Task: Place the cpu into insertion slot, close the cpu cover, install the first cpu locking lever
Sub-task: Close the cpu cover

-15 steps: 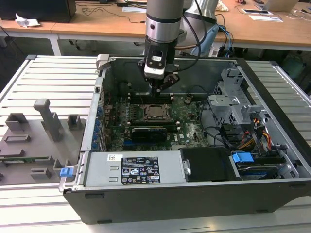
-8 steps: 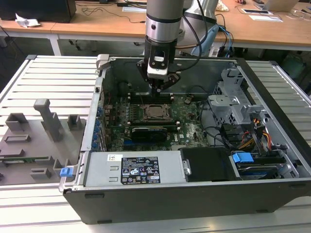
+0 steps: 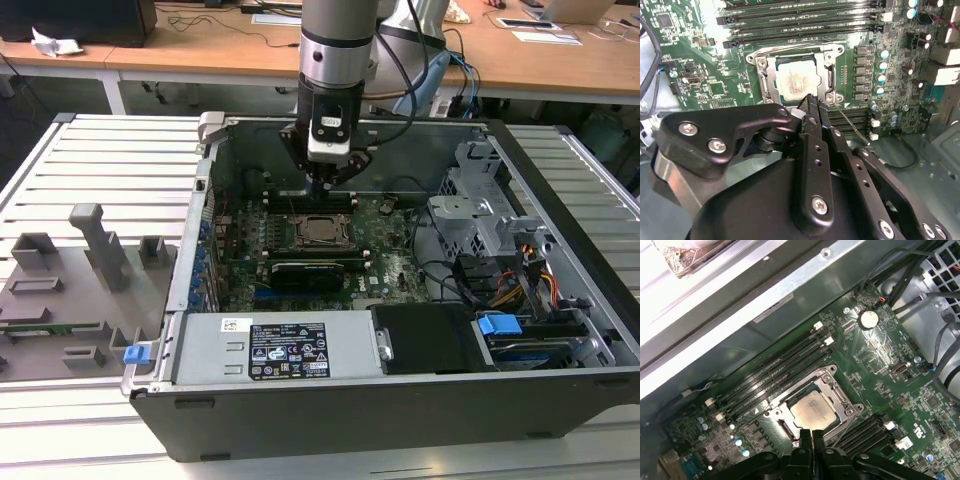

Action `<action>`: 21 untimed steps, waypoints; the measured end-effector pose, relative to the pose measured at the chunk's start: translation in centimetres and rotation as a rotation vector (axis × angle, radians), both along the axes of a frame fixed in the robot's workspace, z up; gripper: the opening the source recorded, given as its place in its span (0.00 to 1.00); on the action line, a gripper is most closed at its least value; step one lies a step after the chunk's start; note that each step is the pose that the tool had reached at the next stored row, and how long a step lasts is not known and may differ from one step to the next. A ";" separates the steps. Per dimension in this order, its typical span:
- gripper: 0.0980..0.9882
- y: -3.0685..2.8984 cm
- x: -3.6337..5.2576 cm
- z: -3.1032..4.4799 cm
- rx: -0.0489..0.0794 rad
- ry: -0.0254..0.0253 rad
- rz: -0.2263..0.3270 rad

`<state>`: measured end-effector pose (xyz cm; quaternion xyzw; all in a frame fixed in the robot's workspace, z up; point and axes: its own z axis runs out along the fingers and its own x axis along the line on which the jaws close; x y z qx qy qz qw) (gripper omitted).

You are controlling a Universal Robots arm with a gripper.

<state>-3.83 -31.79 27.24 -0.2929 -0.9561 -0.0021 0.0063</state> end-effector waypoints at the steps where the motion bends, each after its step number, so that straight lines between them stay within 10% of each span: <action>1: 0.06 0.00 0.00 0.00 0.000 -0.0001 0.014; 21: 0.06 0.00 0.00 0.00 0.000 0.0000 0.287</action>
